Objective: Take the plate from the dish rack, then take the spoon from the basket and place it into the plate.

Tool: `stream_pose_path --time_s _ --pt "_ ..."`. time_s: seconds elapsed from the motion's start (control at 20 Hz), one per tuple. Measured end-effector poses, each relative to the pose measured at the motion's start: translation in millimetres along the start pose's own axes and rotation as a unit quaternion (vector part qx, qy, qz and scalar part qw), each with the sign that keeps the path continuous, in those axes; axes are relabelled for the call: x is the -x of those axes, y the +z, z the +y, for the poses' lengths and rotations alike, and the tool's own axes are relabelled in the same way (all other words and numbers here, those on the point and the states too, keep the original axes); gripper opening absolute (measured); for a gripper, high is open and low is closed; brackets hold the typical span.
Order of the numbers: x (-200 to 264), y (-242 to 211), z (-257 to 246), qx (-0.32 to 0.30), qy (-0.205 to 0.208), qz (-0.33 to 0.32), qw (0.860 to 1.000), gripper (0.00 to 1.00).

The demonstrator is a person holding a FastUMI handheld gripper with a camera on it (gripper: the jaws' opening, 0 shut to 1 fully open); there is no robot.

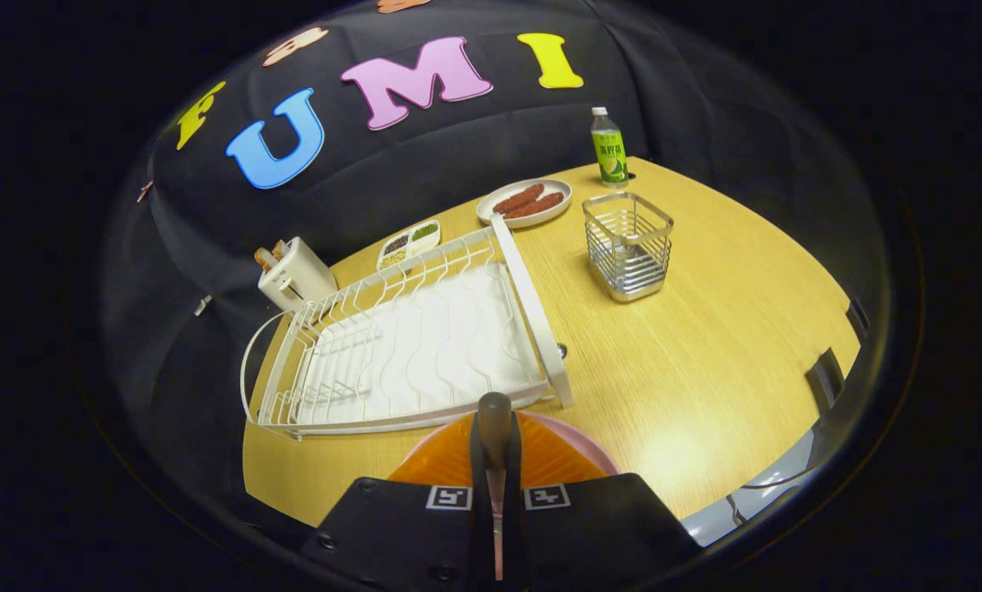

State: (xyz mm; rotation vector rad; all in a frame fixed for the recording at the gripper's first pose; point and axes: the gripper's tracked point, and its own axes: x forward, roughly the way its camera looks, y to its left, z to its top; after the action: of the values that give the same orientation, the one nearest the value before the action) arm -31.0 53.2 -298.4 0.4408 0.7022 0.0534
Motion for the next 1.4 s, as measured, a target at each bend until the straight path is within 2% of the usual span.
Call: stream_pose_path --time_s 0.25,0.4,0.45,0.5,0.55,0.7,1.1,1.25,1.4 --pt "-3.1 -2.8 1.8 -0.004 0.003 0.007 1.0 0.09" --pt "-2.2 -5.9 5.6 0.004 0.008 0.015 1.0 0.17" --pt "1.0 -7.8 5.1 0.008 0.006 0.018 1.0 0.26" --pt "3.7 -7.3 4.7 0.012 0.005 0.018 1.0 0.4" --pt "6.6 -7.1 3.6 0.019 0.004 0.017 1.0 0.47" --pt "14.1 -4.4 0.9 0.044 0.003 0.014 0.999 1.0" --pt "52.6 52.3 31.1 0.118 0.029 -0.076 0.99 0.98" --pt "82.1 94.1 49.5 0.152 0.04 -0.145 0.977 0.99" --pt "120.9 136.7 63.1 0.183 0.041 -0.223 0.957 0.98"
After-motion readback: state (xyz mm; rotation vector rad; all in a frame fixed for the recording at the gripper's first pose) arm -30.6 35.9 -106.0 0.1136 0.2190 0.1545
